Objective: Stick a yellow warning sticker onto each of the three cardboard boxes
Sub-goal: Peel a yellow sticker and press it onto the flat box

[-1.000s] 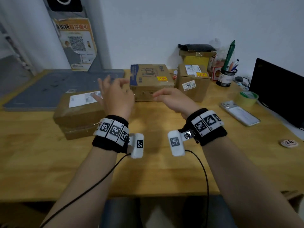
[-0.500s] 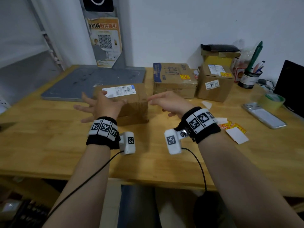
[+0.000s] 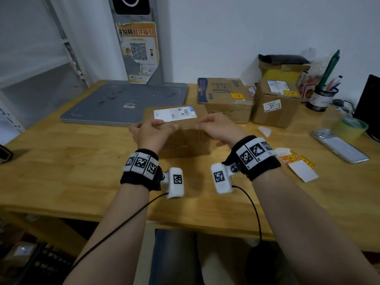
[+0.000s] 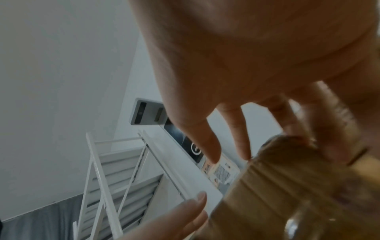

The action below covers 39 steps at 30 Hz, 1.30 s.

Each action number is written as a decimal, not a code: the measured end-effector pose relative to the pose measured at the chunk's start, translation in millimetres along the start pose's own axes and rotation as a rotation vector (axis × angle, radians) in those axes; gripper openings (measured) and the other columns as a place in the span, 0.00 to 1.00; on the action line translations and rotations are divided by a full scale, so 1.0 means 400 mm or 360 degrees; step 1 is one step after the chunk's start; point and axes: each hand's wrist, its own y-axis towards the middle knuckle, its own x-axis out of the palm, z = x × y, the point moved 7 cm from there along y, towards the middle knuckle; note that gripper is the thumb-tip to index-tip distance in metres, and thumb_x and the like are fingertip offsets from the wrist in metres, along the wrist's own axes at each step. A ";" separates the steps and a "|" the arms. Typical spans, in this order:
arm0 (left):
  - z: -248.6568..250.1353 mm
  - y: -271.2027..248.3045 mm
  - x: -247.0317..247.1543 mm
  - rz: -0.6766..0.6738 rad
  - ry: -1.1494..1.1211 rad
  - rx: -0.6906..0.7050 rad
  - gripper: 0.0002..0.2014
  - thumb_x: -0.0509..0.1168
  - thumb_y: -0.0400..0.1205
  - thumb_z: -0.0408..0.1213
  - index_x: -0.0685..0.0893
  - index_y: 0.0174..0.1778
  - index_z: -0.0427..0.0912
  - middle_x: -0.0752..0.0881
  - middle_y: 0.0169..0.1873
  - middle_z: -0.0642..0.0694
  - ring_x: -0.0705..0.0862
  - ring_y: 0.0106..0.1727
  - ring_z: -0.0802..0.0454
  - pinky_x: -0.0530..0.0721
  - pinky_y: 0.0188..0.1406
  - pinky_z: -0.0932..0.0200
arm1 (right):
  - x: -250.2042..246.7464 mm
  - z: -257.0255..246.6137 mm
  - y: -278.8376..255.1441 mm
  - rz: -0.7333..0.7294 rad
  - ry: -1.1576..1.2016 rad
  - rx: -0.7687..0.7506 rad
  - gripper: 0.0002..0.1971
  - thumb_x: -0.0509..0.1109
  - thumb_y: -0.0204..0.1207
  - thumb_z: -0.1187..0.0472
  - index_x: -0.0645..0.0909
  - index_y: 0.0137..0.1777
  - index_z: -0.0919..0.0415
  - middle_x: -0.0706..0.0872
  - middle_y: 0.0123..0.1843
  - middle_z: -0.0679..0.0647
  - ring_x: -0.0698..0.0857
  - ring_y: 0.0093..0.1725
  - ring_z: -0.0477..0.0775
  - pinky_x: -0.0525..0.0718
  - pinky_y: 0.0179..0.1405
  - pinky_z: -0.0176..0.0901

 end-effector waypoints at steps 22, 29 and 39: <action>0.232 -0.155 0.457 -0.0260 0.0171 0.0237 0.19 0.70 0.73 0.31 0.82 0.54 0.59 0.58 0.80 0.42 0.56 0.84 0.39 0.58 0.85 0.41 | -0.432 0.422 -0.082 0.0769 0.0570 0.0172 0.07 0.72 0.81 0.60 0.89 0.56 0.51 0.90 0.54 0.52 0.86 0.49 0.52 0.87 0.46 0.47; 0.348 -0.226 0.483 -0.0208 -0.0050 0.0725 0.14 0.63 0.79 0.31 0.89 0.44 0.55 0.86 0.59 0.56 0.85 0.56 0.55 0.82 0.51 0.63 | -0.472 0.541 -0.091 0.0397 -0.0114 0.0560 0.11 0.77 0.79 0.53 0.91 0.55 0.58 0.89 0.54 0.57 0.85 0.55 0.60 0.86 0.42 0.48; 0.321 -0.263 0.608 -0.0735 -0.0135 0.0615 0.19 0.62 0.79 0.25 0.87 0.33 0.54 0.89 0.39 0.53 0.89 0.46 0.51 0.80 0.40 0.64 | -0.444 0.605 -0.021 -0.0007 -0.0396 0.0705 0.36 0.87 0.67 0.50 0.80 0.74 0.56 0.86 0.58 0.53 0.85 0.51 0.54 0.83 0.50 0.46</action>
